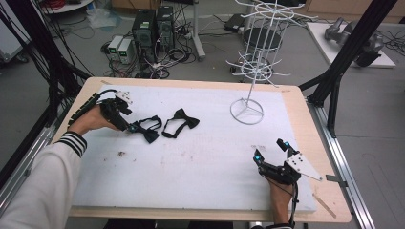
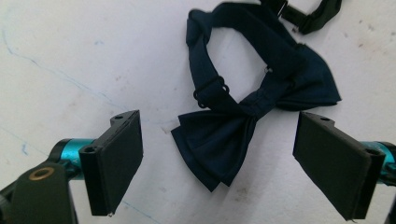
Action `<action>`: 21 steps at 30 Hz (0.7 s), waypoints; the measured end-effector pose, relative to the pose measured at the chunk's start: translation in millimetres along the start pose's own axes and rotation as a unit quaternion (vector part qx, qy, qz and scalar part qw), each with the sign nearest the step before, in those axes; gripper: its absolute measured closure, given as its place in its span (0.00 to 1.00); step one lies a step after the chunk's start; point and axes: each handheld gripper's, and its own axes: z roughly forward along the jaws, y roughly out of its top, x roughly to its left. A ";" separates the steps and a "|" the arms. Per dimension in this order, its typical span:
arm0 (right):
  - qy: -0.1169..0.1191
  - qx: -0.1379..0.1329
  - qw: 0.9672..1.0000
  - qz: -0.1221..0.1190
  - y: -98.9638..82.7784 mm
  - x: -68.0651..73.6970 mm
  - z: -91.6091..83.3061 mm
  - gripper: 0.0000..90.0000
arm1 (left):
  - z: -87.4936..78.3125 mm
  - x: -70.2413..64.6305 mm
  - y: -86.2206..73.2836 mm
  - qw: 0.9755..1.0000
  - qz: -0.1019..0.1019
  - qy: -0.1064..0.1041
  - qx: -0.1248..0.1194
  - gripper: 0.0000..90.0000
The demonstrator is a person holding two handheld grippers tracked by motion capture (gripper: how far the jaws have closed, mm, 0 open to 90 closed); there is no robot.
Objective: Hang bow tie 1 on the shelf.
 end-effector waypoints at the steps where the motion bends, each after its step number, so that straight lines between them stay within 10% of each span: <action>1: 0.000 0.000 1.000 0.000 0.0 0.0 0.0 0.08 | 1.9 -0.1 -0.1 1.000 0.002 0.000 0.003 0.19; 21: -0.001 0.000 1.000 0.000 0.0 0.3 -0.3 0.08 | 26.9 -0.2 4.2 0.997 0.051 -0.005 0.051 0.35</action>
